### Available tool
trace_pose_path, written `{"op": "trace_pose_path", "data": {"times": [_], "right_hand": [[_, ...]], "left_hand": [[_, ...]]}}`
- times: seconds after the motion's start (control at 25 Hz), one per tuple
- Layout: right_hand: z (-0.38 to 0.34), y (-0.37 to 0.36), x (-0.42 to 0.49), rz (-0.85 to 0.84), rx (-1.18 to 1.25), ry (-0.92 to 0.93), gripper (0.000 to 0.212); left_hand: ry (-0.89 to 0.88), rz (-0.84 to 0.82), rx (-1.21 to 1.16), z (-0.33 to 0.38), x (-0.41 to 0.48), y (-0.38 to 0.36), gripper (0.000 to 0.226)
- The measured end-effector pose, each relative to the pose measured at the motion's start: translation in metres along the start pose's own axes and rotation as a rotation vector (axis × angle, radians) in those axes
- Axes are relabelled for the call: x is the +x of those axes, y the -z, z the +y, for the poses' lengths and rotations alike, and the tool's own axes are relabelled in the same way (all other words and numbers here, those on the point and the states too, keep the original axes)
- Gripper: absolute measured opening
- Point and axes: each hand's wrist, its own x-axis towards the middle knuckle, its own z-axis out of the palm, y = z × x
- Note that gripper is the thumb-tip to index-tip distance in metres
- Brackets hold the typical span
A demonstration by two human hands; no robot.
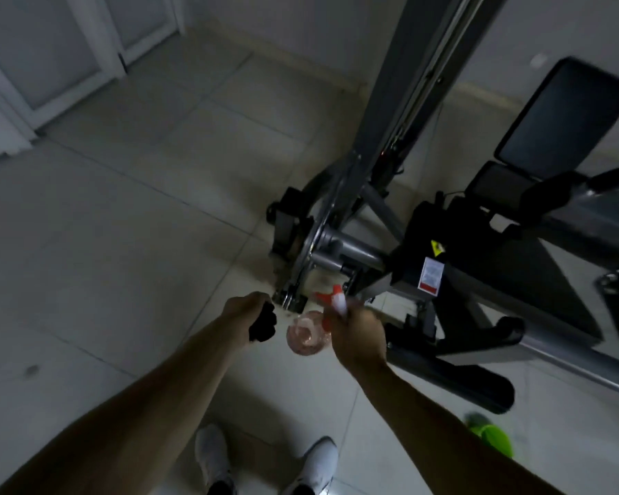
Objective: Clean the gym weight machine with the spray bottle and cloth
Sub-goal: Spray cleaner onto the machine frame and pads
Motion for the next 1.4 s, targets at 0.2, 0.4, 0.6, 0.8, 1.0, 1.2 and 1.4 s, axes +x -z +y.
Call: {"op": "trace_pose_path", "data": {"times": [0.2, 0.4, 0.6, 0.8, 1.0, 1.2, 1.4], "right_hand": [[-0.122, 0.030, -0.009, 0.223, 0.305, 0.087, 0.020], [-0.205, 0.032, -0.012, 0.267, 0.578, 0.223, 0.012], [-0.250, 0.032, 0.017, 0.058, 0.767, 0.300, 0.039], [-0.254, 0.030, 0.100, 0.262, 0.724, 0.162, 0.034], [-0.257, 0.028, 0.180, 0.508, 0.779, 0.057, 0.011], [-0.251, 0.020, 0.216, 0.656, 0.796, -0.024, 0.023], [-0.237, -0.013, 0.236, 0.837, 0.811, -0.198, 0.012]], "left_hand": [[-0.128, -0.103, -0.025, 0.080, -0.058, 0.053, 0.022], [-0.176, -0.222, -0.072, 0.145, -0.084, 0.077, 0.018], [-0.195, -0.265, -0.020, 0.207, -0.065, 0.071, 0.022], [-0.218, -0.387, 0.334, 0.266, -0.019, 0.039, 0.020], [-0.346, -0.334, 0.433, 0.337, 0.024, -0.023, 0.018], [-0.363, -0.368, 0.579, 0.382, 0.052, -0.078, 0.020], [-0.328, -0.451, 0.796, 0.389, 0.087, -0.127, 0.022]]}}
